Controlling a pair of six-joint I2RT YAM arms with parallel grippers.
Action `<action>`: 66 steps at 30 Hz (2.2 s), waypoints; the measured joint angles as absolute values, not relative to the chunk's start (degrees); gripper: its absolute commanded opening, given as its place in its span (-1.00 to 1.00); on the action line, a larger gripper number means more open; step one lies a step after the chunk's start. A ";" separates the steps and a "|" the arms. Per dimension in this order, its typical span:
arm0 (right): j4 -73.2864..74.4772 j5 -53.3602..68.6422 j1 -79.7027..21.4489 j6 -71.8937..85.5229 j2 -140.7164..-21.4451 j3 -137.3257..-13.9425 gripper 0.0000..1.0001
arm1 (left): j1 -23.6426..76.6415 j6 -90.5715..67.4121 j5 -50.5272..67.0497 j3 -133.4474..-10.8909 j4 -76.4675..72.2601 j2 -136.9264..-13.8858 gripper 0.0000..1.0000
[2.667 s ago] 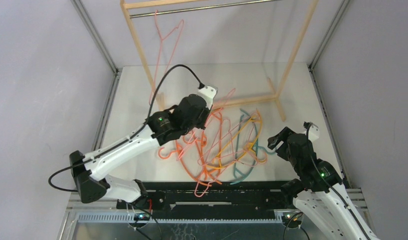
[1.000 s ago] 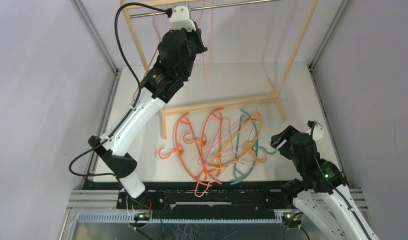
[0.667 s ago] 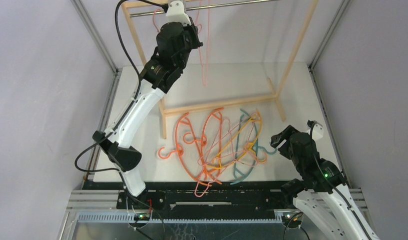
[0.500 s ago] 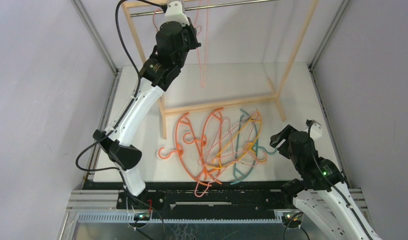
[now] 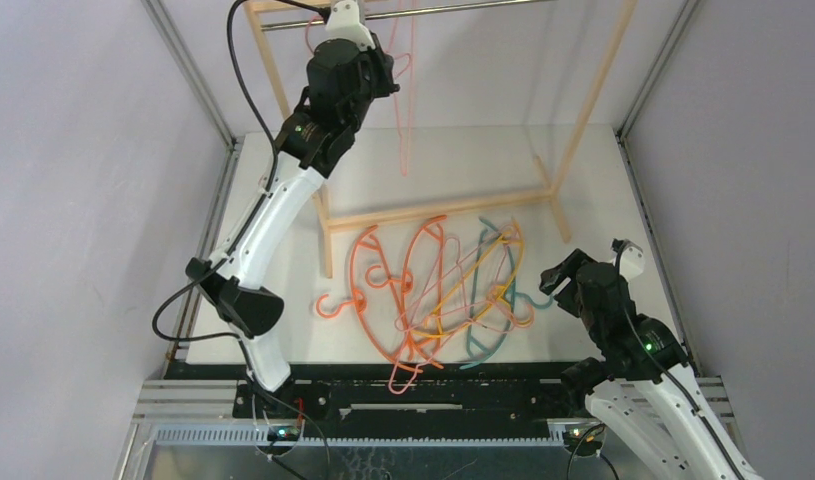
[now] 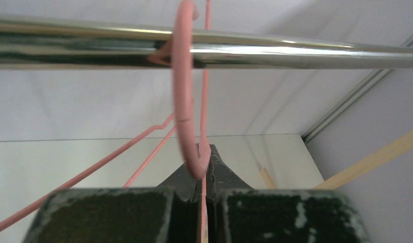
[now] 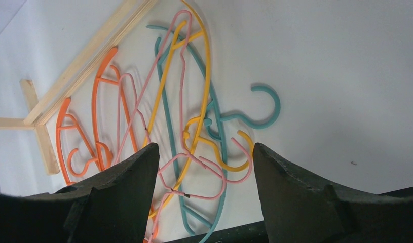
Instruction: Organize the hangers
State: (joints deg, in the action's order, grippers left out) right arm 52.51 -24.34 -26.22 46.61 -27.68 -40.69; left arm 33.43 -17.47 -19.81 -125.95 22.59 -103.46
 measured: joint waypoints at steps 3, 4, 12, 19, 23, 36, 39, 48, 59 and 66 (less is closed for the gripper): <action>52.53 -24.60 -26.22 46.61 -27.33 -40.69 0.54 | 32.71 -18.09 -19.20 -126.04 22.98 -103.61 -1.00; 52.53 -24.69 -26.22 46.61 -27.22 -40.69 0.54 | 32.58 -18.22 -19.16 -125.86 22.96 -103.61 -1.00; 52.53 -25.04 -25.85 46.35 -26.89 -40.69 0.55 | 32.32 -19.66 -19.22 -120.44 19.20 -101.62 -1.00; 52.56 -25.10 -25.67 46.30 -26.81 -40.69 0.57 | 32.23 -19.77 -18.65 -115.22 16.32 -98.61 -1.00; 52.53 -25.19 -25.58 46.33 -26.50 -40.69 0.66 | 32.23 -19.77 -18.26 -112.07 15.46 -96.09 -0.75; 52.51 -25.39 -25.50 45.71 -26.39 -40.69 0.71 | 36.58 -15.66 -16.73 -106.83 24.53 -90.80 0.06; 52.51 -25.36 -25.47 45.54 -26.37 -40.66 0.70 | 38.81 -14.24 -17.69 -104.55 25.04 -87.07 0.24; 52.53 -24.84 -25.47 45.36 -25.39 -40.66 0.66 | 40.75 -12.97 -22.46 -98.45 25.45 -72.93 0.99; 53.06 -23.88 -25.47 45.52 -24.60 -40.66 0.64 | 54.52 -11.97 -25.87 -96.40 29.69 -68.90 0.97; 53.45 -23.86 -25.47 45.56 -23.97 -40.66 0.62 | 71.05 -12.75 -28.58 -87.13 33.06 -69.10 0.86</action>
State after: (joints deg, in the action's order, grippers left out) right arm 53.45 -23.86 -25.47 45.56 -23.97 -40.66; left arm 71.05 -12.75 -28.58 -87.13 33.06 -69.10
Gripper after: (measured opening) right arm 0.817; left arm 0.953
